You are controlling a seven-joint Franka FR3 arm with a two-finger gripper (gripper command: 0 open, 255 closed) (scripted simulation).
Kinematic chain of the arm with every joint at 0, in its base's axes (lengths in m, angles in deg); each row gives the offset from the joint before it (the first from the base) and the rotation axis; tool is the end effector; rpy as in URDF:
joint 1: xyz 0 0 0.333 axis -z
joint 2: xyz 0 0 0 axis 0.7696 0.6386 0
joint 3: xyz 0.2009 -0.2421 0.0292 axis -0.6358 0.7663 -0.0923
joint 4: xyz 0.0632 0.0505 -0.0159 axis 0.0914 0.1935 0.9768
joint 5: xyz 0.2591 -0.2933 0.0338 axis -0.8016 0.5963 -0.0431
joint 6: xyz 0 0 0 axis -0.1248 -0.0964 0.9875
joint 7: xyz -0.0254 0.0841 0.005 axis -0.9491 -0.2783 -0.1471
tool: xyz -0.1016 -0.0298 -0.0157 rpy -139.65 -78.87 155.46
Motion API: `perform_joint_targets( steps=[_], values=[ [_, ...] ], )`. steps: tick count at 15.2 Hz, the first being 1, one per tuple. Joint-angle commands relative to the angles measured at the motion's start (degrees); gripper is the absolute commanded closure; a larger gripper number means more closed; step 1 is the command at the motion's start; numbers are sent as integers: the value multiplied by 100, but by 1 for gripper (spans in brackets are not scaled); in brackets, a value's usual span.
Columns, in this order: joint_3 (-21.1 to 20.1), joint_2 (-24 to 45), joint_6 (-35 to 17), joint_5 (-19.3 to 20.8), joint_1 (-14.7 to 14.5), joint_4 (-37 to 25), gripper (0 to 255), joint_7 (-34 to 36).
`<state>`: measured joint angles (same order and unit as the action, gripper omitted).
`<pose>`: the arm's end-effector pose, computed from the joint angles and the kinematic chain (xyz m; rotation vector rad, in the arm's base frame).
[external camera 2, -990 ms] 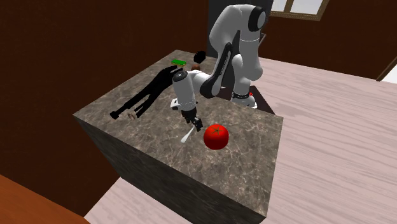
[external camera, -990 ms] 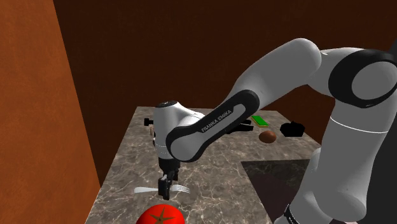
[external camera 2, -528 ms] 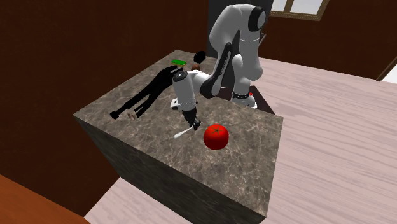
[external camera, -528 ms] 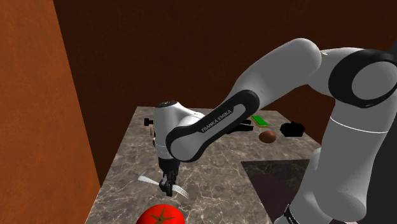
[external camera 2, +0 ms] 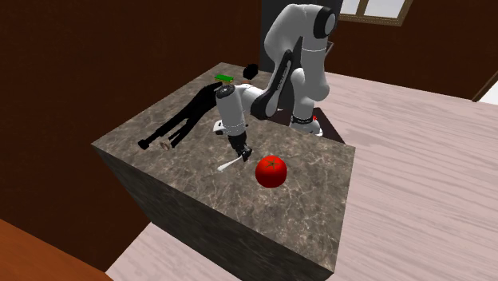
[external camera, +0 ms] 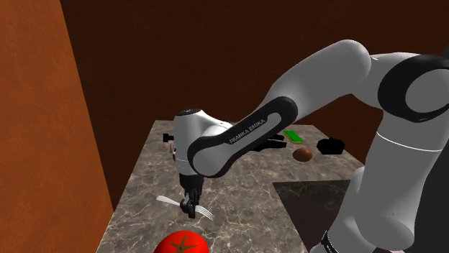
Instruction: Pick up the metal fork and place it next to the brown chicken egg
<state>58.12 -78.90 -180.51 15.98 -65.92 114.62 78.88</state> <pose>0.4185 0.3104 0.3163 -2.9417 -0.8913 0.2152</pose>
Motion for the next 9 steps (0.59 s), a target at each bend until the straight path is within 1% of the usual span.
perform_joint_targets(
  steps=[1, 9],
  values=[
    [-6, -99, 144, -34, 5, -49, 255, -11],
    [-4, -469, 749, -148, 29, -300, 255, -56]
  ],
)
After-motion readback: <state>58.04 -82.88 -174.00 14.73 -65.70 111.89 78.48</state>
